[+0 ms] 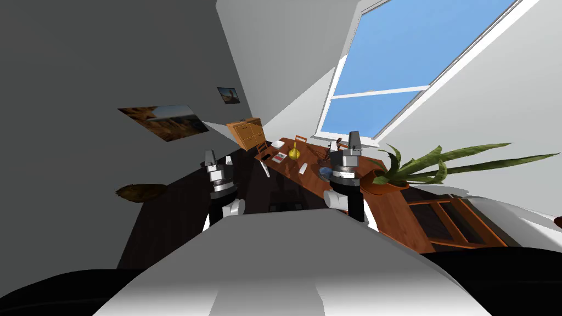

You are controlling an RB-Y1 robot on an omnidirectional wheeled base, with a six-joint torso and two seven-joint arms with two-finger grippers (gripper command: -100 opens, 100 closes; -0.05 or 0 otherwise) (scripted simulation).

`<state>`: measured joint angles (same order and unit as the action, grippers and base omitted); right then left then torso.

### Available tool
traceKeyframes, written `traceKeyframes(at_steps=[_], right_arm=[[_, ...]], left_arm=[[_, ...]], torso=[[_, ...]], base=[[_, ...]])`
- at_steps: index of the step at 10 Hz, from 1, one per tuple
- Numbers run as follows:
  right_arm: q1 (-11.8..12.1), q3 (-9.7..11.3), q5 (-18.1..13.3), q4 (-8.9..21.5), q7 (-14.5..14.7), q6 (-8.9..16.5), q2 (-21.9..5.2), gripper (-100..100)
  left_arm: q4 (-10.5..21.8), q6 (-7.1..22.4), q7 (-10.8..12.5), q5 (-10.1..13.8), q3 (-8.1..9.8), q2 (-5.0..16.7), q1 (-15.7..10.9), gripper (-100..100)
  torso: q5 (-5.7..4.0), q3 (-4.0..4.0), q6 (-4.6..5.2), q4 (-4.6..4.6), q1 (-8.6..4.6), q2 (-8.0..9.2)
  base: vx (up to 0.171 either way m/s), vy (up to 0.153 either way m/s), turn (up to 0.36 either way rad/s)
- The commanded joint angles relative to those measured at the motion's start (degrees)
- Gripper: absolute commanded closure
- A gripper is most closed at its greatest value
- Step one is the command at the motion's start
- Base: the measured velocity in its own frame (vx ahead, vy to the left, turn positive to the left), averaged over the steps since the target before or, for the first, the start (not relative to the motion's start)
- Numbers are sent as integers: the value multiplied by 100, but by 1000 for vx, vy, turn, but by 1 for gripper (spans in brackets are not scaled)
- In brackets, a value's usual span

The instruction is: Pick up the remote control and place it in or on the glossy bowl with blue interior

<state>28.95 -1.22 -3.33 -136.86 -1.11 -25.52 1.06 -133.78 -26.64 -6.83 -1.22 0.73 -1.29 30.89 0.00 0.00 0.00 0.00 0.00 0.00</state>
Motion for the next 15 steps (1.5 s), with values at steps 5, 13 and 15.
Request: traceKeyframes(at_steps=[5, 13, 15], right_arm=[[-60, 187, -658, 432, 3, 130, -846, -100], [-142, 361, -1886, 1398, 271, 211, -2154, -100], [-152, 397, -2144, 1603, 353, 210, -2412, -100]], left_arm=[[0, 0, 0, 0, 0, 1, -1, 0], [0, 0, 0, 0, 1, 1, 1, 0], [0, 0, 0, 0, 0, 1, 0, 0]], torso=[[-7, 8, -2, 3, -32, 14], [-5, 1, 3, 1, -18, 1], [-4, -2, -1, 0, -19, -4]], base=[[-38, -62, 196], [-33, -44, 199], [-9, -31, 203]])
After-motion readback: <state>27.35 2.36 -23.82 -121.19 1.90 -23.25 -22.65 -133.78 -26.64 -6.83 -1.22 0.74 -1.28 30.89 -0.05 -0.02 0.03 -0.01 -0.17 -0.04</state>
